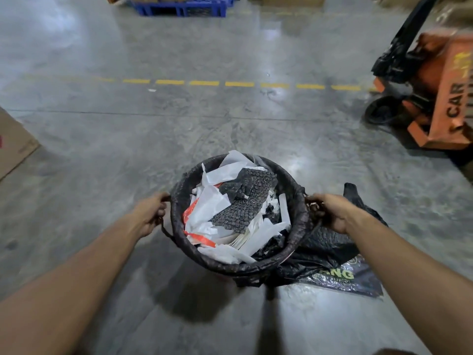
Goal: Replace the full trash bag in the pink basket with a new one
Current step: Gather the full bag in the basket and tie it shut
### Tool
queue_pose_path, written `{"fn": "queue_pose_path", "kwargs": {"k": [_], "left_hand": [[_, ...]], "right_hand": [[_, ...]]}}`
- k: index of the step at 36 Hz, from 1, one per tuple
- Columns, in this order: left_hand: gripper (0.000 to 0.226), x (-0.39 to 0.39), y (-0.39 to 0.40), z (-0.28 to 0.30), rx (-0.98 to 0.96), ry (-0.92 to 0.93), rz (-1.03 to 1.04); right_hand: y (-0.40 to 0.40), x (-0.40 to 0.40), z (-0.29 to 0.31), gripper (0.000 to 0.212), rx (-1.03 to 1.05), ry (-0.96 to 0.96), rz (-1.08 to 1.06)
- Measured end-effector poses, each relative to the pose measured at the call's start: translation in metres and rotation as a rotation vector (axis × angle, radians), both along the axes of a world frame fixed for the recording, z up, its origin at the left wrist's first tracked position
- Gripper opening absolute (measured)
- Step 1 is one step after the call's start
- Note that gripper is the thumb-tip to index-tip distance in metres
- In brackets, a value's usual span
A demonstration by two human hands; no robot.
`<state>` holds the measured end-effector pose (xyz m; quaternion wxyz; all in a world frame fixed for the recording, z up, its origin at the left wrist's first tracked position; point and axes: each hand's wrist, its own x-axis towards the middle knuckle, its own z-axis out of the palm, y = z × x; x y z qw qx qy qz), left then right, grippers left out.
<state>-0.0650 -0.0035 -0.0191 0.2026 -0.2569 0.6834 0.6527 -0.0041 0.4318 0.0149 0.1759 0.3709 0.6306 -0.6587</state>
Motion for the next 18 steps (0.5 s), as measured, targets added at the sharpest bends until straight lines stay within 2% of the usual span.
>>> {"fn": "queue_pose_path", "kwargs": {"k": [3, 6, 8, 10, 12, 14, 16, 18], "left_hand": [[0.021, -0.011, -0.002, 0.023, 0.096, 0.041, 0.092], [0.023, -0.017, 0.011, 0.048, 0.160, 0.040, 0.049], [0.024, -0.021, 0.019, 0.058, 0.074, 0.030, -0.072], [0.029, -0.026, 0.027, 0.061, -0.040, 0.021, -0.152], [0.019, -0.026, 0.037, 0.069, -0.189, 0.068, -0.134], [0.014, -0.033, 0.045, 0.073, -0.299, 0.178, -0.066], [0.012, -0.038, 0.051, 0.078, -0.200, 0.260, -0.006], [0.008, -0.041, 0.056, 0.084, -0.024, 0.308, 0.027]], "right_hand": [[0.006, -0.010, 0.014, 0.018, 0.049, 0.085, -0.016], [0.001, -0.023, 0.029, 0.013, -0.007, 0.146, -0.068], [-0.006, -0.033, 0.034, 0.010, -0.047, 0.140, -0.075], [-0.014, -0.041, 0.039, 0.021, -0.046, 0.109, 0.024], [-0.022, -0.048, 0.045, 0.029, 0.052, 0.085, 0.123], [-0.030, -0.054, 0.048, 0.024, 0.189, 0.109, 0.151], [-0.038, -0.060, 0.052, 0.019, 0.290, 0.177, 0.110], [-0.044, -0.066, 0.057, 0.023, 0.275, 0.283, 0.042]]}}
